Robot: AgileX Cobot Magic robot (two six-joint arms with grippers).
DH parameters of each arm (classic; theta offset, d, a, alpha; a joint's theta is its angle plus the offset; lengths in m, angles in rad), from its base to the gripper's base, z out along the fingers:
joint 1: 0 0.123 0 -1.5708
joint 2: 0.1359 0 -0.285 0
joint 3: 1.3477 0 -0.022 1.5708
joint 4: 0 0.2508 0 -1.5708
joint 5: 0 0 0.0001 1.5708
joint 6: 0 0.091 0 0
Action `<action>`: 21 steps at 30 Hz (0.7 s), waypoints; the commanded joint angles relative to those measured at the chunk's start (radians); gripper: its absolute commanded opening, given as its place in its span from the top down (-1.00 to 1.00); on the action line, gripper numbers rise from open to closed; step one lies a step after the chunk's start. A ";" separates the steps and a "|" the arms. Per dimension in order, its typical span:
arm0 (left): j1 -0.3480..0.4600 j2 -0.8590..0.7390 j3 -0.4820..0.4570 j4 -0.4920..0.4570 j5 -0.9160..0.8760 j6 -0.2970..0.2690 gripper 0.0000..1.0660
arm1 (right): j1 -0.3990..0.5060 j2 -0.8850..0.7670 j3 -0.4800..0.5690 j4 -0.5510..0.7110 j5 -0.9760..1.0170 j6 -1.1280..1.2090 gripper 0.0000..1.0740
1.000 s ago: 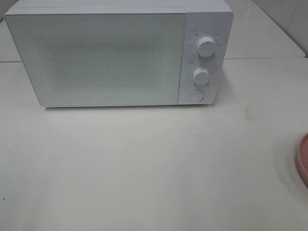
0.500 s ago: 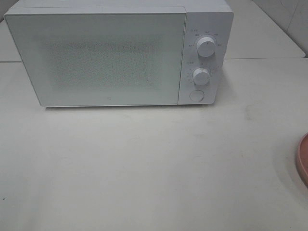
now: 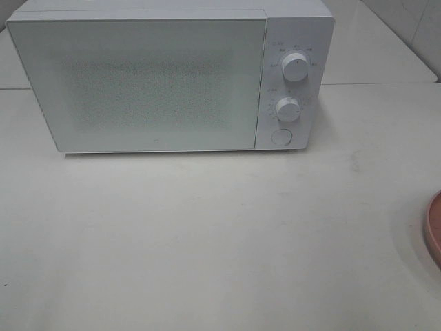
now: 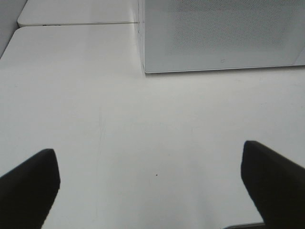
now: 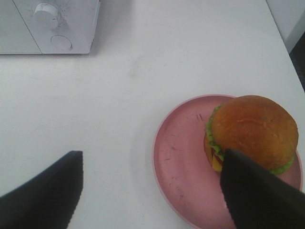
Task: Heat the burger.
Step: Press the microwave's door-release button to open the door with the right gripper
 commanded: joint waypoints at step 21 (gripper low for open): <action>0.001 -0.023 0.003 -0.006 -0.013 0.001 -0.84 | -0.004 0.341 0.000 0.004 -0.358 0.010 -0.42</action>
